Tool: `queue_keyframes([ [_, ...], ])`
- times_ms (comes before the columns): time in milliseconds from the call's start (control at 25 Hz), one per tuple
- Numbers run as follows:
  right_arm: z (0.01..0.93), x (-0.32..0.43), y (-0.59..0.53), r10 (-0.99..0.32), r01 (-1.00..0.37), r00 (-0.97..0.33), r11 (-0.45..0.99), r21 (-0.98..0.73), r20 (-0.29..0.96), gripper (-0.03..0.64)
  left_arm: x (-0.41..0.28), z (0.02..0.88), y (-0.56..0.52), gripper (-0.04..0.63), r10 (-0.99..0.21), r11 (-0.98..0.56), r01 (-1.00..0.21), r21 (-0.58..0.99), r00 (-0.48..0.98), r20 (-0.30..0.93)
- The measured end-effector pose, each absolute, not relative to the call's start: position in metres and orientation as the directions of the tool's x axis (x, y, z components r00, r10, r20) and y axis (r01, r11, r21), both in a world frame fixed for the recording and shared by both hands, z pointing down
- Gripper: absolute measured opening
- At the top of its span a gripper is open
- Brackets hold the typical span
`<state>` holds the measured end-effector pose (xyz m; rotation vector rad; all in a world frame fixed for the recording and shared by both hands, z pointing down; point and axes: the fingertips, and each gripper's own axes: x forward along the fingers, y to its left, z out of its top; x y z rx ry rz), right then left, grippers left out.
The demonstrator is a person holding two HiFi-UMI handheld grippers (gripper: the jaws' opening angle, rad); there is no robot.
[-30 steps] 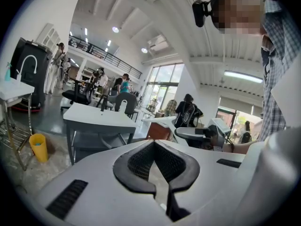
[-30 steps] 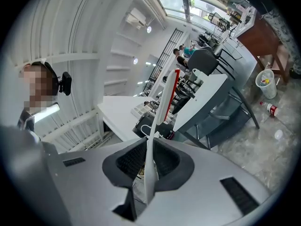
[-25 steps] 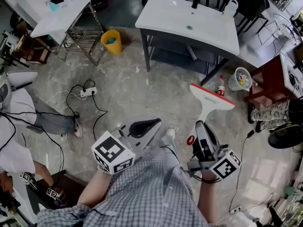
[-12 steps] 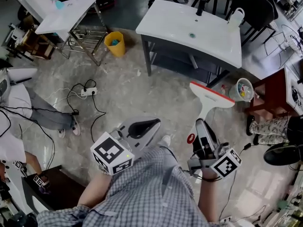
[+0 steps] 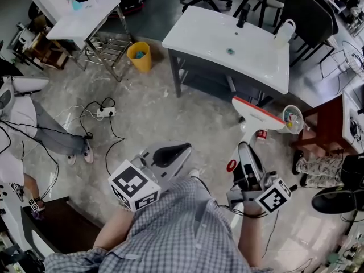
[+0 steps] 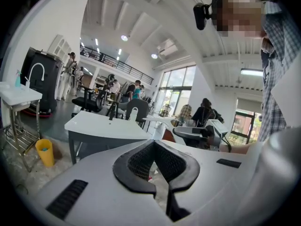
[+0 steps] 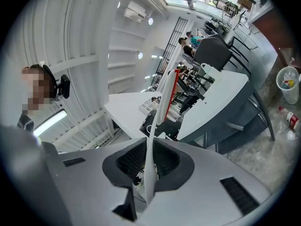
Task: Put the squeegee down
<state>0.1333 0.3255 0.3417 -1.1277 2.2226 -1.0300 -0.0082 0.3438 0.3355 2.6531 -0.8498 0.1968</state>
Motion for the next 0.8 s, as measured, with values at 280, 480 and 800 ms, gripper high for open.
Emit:
queue_keyframes([
  [280, 0.346, 0.152, 0.306, -0.798, -0.471, -0.601, 0.398, -0.787, -0.043, 0.038, 0.017, 0.33, 0.329, 0.005, -0.546, -0.754, -0.592, 0.284, 0.806, 0.23],
  [480, 0.35, 0.163, 0.297, -0.793, -0.466, -0.607, 0.405, -0.786, -0.049, 0.038, 0.024, 0.332, 0.318, 0.005, -0.571, -0.737, -0.618, 0.273, 0.786, 0.239],
  [800, 0.352, 0.181, 0.291, -0.817, -0.468, -0.574, 0.383, -0.796, -0.055, 0.038, 0.03, 0.329, 0.309, 0.005, -0.582, -0.731, -0.624, 0.276, 0.782, 0.224],
])
